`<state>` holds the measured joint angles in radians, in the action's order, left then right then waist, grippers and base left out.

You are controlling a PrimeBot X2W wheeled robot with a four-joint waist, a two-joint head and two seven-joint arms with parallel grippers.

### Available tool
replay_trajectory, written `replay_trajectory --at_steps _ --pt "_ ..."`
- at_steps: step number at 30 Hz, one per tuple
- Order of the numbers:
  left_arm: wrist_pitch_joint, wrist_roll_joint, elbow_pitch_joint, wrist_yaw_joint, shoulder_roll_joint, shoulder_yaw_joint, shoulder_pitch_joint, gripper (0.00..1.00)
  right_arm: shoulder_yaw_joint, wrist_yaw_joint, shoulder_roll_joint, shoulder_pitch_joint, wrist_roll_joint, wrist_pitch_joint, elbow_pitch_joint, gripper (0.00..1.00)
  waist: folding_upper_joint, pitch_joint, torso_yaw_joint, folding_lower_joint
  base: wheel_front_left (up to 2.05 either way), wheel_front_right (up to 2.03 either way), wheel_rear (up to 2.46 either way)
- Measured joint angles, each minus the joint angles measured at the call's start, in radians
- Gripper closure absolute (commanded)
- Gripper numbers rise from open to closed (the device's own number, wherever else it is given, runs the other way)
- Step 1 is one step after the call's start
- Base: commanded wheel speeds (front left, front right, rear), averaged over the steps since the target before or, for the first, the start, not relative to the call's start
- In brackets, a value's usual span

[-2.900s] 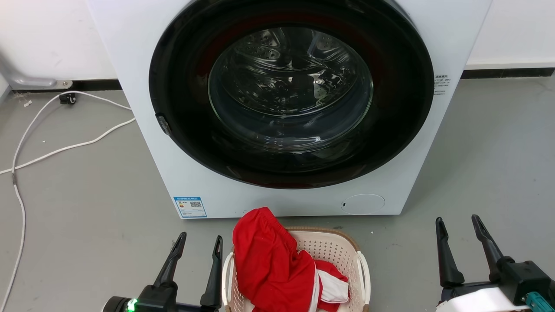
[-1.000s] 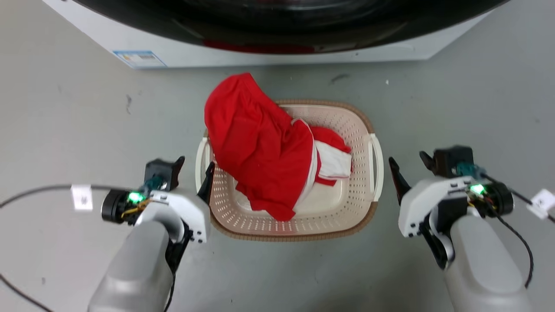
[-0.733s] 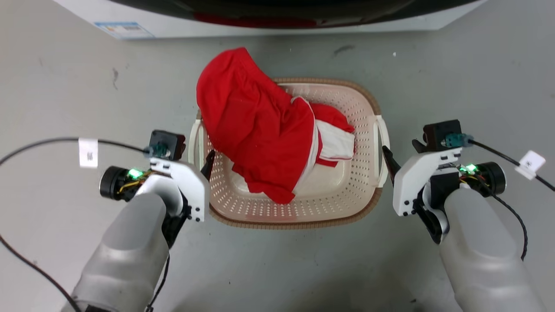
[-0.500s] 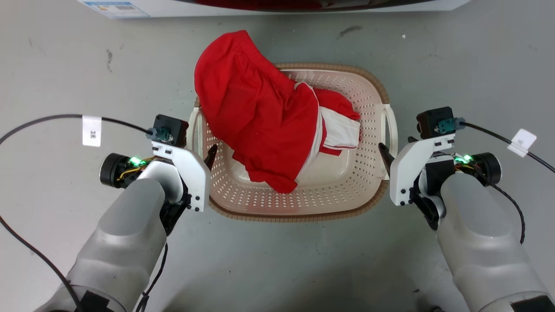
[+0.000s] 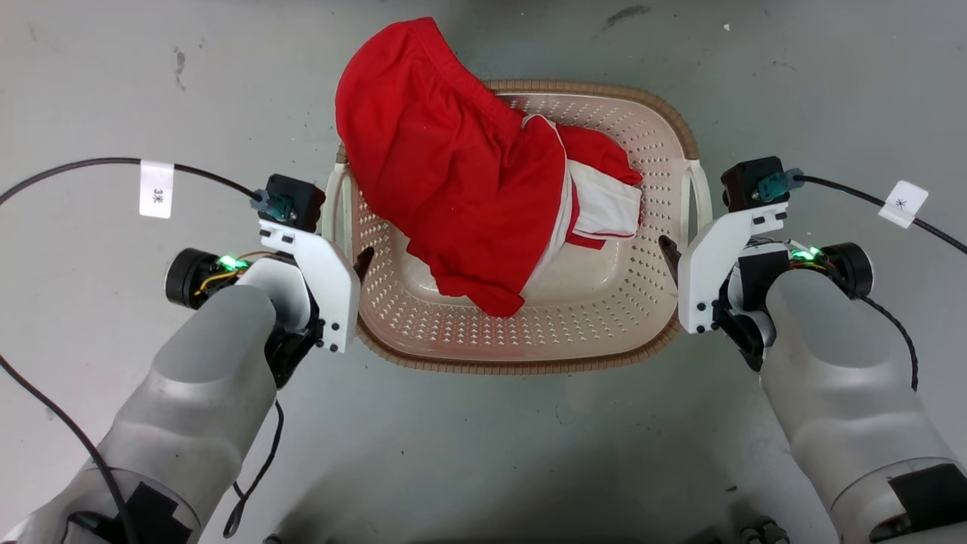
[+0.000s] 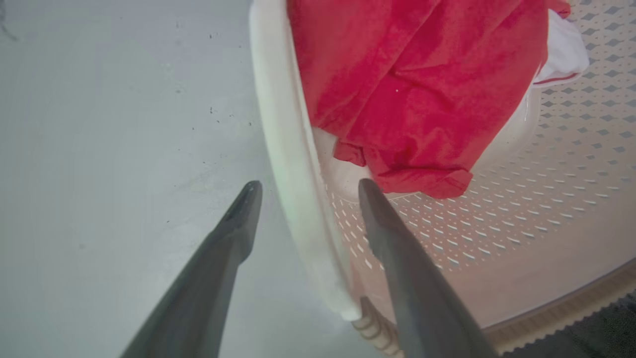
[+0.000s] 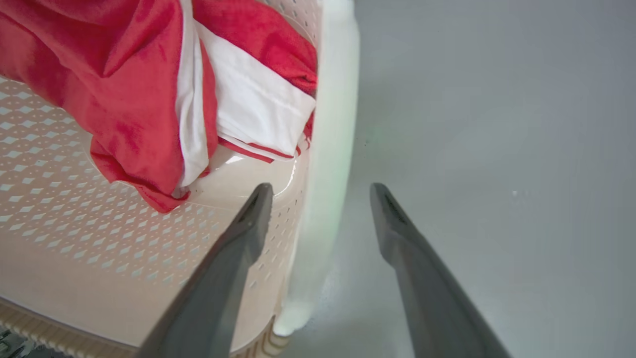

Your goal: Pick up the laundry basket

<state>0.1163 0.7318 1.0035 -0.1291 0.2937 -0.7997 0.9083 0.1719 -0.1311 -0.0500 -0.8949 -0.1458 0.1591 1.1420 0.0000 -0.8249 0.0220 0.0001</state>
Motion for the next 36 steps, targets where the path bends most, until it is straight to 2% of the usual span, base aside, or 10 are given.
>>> replay_trajectory --at_steps 9,10,11,12,19,26,36 --pt "-0.032 0.064 0.013 0.0 0.004 -0.083 0.036 0.0 0.033 0.0 0.0 -0.043 -0.03 -0.019 0.062 0.0 0.0 -0.021 -0.01 -0.0001 0.0 0.0 0.0" --pt "-0.033 0.072 0.013 0.0 0.003 -0.092 0.041 0.36 0.037 0.0 0.0 -0.046 -0.032 -0.02 0.067 0.0 0.0 -0.023 -0.012 -0.0001 0.0 0.0 0.0" --pt "-0.034 0.078 0.014 0.0 0.003 -0.101 0.044 0.95 0.04 0.0 0.0 -0.049 -0.033 -0.023 0.071 0.8 0.0 -0.025 -0.014 -0.0001 0.0 0.0 0.0" --pt "-0.038 0.085 0.014 0.0 0.003 -0.11 0.045 1.0 0.044 0.0 0.0 -0.051 -0.036 -0.026 0.074 1.0 0.0 -0.027 -0.015 0.0 0.0 0.0 0.0" --pt "-0.041 0.145 0.016 0.0 0.002 -0.166 0.052 1.0 0.059 0.0 0.001 -0.059 -0.041 -0.03 0.098 1.0 0.0 -0.025 -0.017 -0.0001 0.0 0.0 0.0" --pt "-0.02 0.211 0.009 0.0 0.012 -0.223 0.047 1.0 0.076 0.0 0.001 -0.057 -0.05 -0.009 0.117 1.0 0.0 0.022 -0.014 -0.0001 0.0 0.0 0.0" --pt "0.106 0.346 -0.043 0.0 0.049 -0.319 -0.047 1.0 0.173 0.0 0.003 0.011 -0.123 0.147 0.119 1.0 0.0 0.188 -0.001 -0.0002 0.0 0.0 0.0"
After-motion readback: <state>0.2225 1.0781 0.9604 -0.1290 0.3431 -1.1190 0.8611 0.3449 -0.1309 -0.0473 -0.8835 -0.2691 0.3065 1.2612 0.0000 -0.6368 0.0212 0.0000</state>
